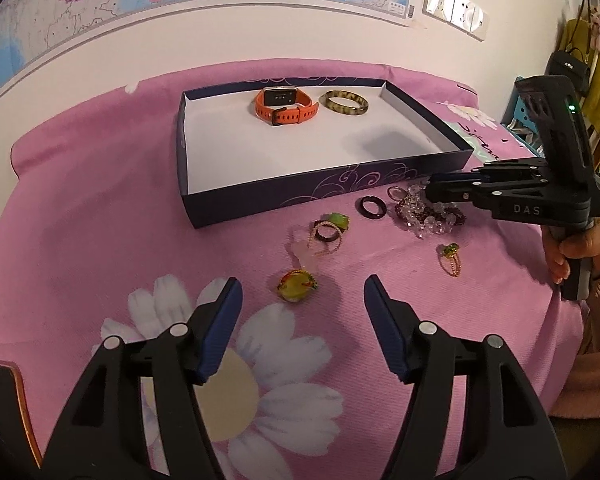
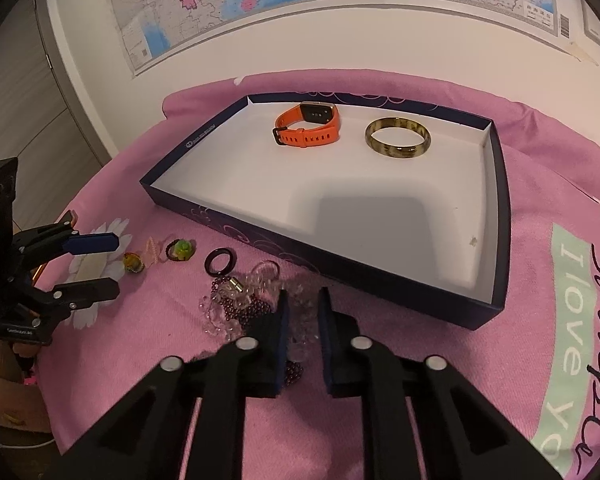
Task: Organize jewelry
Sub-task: 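Move the left gripper to the pink pendant ring while the right gripper reaches the crystal bracelet, then grasp the pink pendant ring with the left gripper while the right gripper lifts the crystal bead bracelet, then carry the ring and bracelet into the box and open both grippers, then move the left gripper to the black ring while the right gripper reaches the dark red beaded necklace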
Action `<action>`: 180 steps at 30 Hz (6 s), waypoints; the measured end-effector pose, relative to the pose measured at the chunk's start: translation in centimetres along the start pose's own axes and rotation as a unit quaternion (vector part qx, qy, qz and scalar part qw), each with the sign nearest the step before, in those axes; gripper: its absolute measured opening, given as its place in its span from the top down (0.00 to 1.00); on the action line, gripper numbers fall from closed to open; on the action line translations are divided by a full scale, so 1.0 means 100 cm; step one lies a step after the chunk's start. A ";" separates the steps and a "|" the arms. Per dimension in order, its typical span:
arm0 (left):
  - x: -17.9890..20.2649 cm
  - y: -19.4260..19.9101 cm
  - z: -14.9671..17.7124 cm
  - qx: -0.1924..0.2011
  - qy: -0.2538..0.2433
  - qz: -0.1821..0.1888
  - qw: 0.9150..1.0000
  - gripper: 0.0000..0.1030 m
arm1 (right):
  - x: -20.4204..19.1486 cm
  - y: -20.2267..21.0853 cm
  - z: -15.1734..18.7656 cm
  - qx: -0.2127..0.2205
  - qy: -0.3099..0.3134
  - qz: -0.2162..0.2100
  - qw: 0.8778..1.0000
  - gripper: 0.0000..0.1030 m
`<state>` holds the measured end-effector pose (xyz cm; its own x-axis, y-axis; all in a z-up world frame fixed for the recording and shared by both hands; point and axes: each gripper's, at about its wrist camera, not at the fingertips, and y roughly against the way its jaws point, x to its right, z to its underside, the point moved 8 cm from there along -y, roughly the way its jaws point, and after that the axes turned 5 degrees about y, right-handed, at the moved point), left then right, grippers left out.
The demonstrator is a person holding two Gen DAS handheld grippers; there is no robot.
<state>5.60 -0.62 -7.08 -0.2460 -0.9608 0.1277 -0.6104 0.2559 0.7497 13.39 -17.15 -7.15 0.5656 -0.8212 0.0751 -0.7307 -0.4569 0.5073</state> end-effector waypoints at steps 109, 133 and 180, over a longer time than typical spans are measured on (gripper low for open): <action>0.014 -0.038 -0.110 0.042 -0.013 0.012 0.999 0.82 | 0.033 0.029 -0.102 0.091 -0.018 0.004 0.996 0.92; 0.012 -0.090 -0.135 -0.003 -0.008 0.001 1.000 0.82 | 0.053 -0.008 -0.117 0.070 -0.049 0.002 0.996 0.92; -0.024 -0.064 -0.070 -0.035 0.037 0.034 0.998 0.55 | 0.030 -0.013 -0.044 -0.028 -0.056 -0.084 0.995 0.72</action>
<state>15.31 -0.71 -7.64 -0.2270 -0.9473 0.2262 -0.5388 0.3156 0.7811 17.67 -17.54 -3.82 0.6295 -0.7695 -0.1080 -0.6061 -0.5733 0.5513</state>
